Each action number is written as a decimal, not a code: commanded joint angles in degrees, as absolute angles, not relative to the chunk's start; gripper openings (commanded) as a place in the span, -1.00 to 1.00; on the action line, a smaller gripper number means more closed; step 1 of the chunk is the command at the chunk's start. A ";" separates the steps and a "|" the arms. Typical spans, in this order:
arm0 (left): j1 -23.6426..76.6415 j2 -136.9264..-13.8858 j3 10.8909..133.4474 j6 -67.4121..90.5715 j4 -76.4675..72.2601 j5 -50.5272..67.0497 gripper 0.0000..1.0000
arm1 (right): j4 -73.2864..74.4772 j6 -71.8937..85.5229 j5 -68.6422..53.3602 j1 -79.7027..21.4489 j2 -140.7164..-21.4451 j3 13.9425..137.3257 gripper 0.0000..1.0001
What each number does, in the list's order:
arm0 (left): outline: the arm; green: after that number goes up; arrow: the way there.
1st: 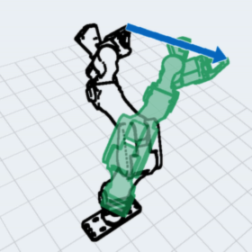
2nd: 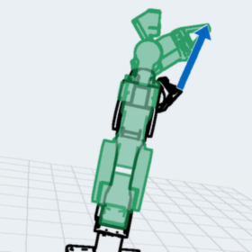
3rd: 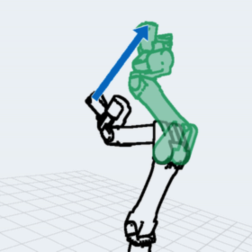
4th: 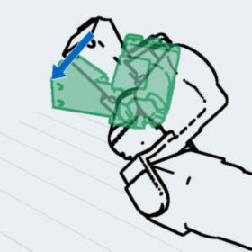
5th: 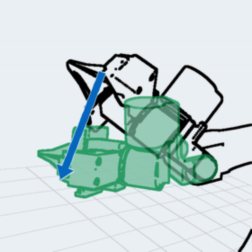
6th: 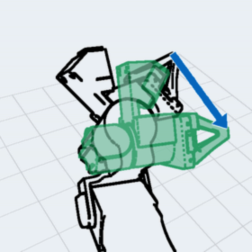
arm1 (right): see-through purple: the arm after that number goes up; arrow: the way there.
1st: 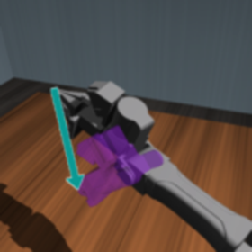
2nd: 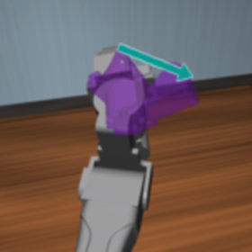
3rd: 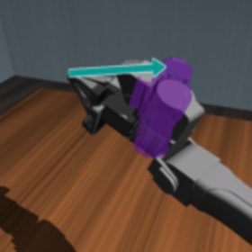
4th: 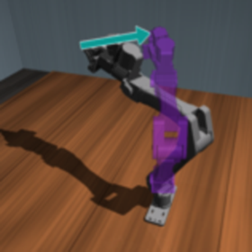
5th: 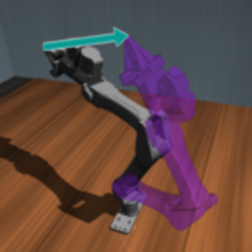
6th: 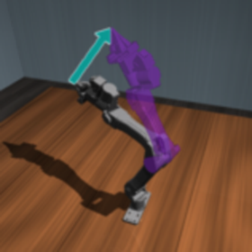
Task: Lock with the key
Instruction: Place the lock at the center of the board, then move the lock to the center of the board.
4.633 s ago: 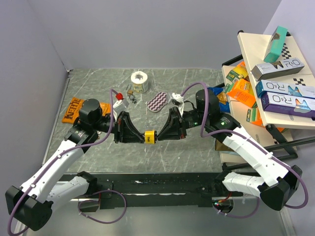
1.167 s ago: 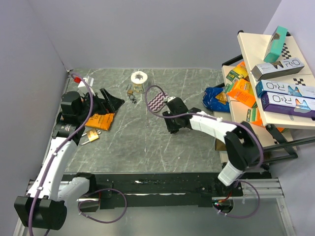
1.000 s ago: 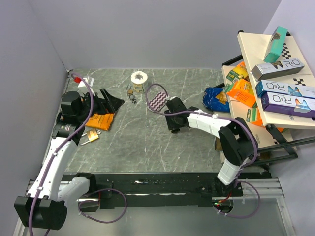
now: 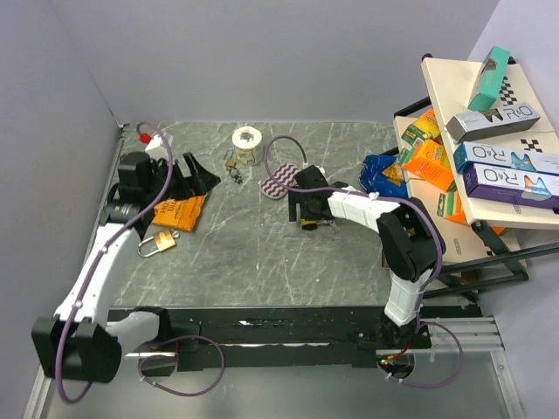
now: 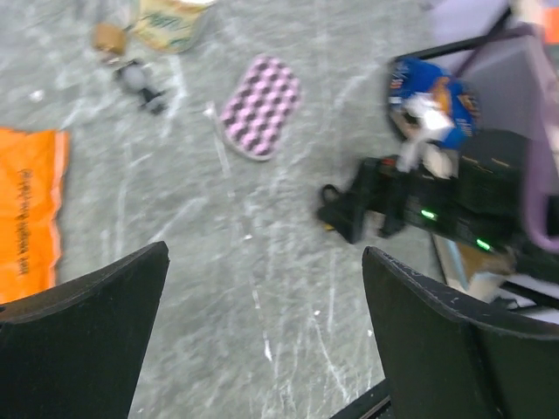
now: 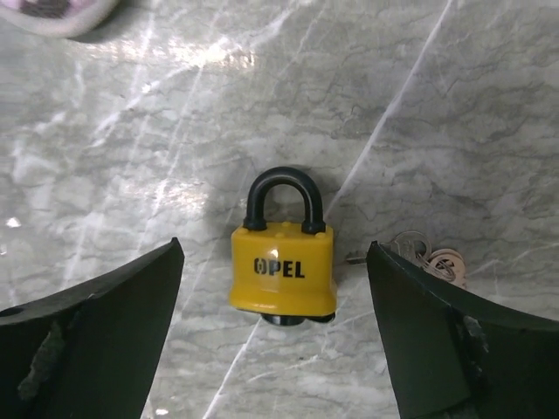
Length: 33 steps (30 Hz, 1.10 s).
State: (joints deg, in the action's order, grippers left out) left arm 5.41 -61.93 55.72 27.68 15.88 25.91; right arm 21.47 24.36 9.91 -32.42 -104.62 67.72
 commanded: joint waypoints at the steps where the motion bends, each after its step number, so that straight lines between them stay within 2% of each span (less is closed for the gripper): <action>1: 5.10 -67.05 63.53 25.06 20.74 18.48 0.93 | 19.34 22.94 10.46 -32.34 -98.19 70.58 0.90; 5: 5.10 -74.85 68.46 19.98 20.04 14.86 0.95 | 16.18 18.12 10.99 -33.05 -94.23 70.23 0.95; 12: 5.27 -90.95 79.00 11.17 18.45 14.68 0.42 | 11.17 8.27 7.38 -35.07 -87.55 69.27 0.99; 20: 5.80 -108.53 90.16 5.98 17.93 14.33 0.16 | 9.50 2.99 5.28 -36.04 -82.27 67.51 0.99; 33: 9.31 -124.27 100.45 5.45 12.22 11.87 0.15 | 15.55 -0.71 -5.97 -36.04 -78.14 66.79 0.99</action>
